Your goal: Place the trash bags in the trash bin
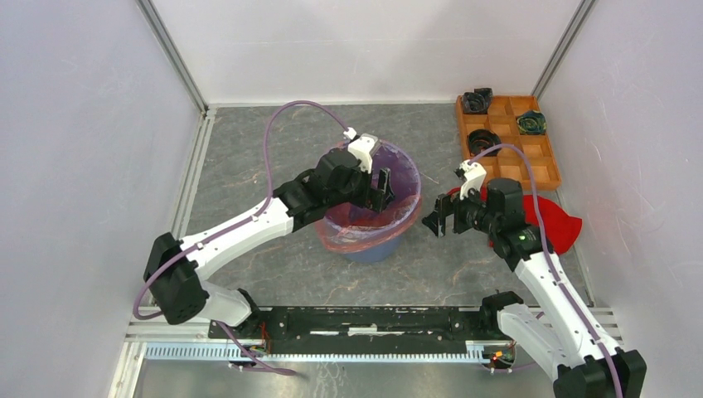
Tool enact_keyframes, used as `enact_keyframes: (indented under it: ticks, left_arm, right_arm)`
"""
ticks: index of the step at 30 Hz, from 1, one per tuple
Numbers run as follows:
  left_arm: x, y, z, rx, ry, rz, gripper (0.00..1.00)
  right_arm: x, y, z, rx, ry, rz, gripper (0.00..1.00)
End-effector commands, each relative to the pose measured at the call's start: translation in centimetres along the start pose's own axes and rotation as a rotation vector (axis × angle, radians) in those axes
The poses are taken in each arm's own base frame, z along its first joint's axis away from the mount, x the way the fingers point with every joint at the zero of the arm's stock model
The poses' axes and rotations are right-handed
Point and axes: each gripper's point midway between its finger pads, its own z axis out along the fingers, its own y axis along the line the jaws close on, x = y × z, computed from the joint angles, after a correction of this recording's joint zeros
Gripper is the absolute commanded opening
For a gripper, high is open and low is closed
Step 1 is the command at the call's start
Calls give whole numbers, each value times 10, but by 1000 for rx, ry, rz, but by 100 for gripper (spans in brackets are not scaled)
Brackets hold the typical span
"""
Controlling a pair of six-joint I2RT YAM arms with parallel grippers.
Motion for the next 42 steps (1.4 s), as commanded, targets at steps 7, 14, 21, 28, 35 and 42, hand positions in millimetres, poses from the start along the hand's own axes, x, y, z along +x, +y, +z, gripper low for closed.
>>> enact_keyframes:
  ticks: [7, 14, 21, 28, 35, 42]
  left_arm:
    - [-68, -12, -59, 36, -212, 95, 91]
    - [-113, -25, -135, 54, -300, 150, 96]
    - [-132, -24, -231, 61, -445, 123, 100]
    - [-121, -7, -290, 13, -492, 98, 100]
    - [-107, 11, -327, -52, -502, 91, 100]
    - [-97, 13, -339, -42, -499, 56, 100]
  right_arm:
    - [33, 21, 27, -144, 17, 25, 97]
    - [45, 52, 59, -272, -59, -77, 98]
    - [8, 83, 88, -336, -286, -385, 98]
    - [-9, 157, 151, -502, -282, -549, 98]
    - [-33, 233, 236, -546, -289, -621, 98]
    - [-62, 293, 303, -511, -341, -424, 98]
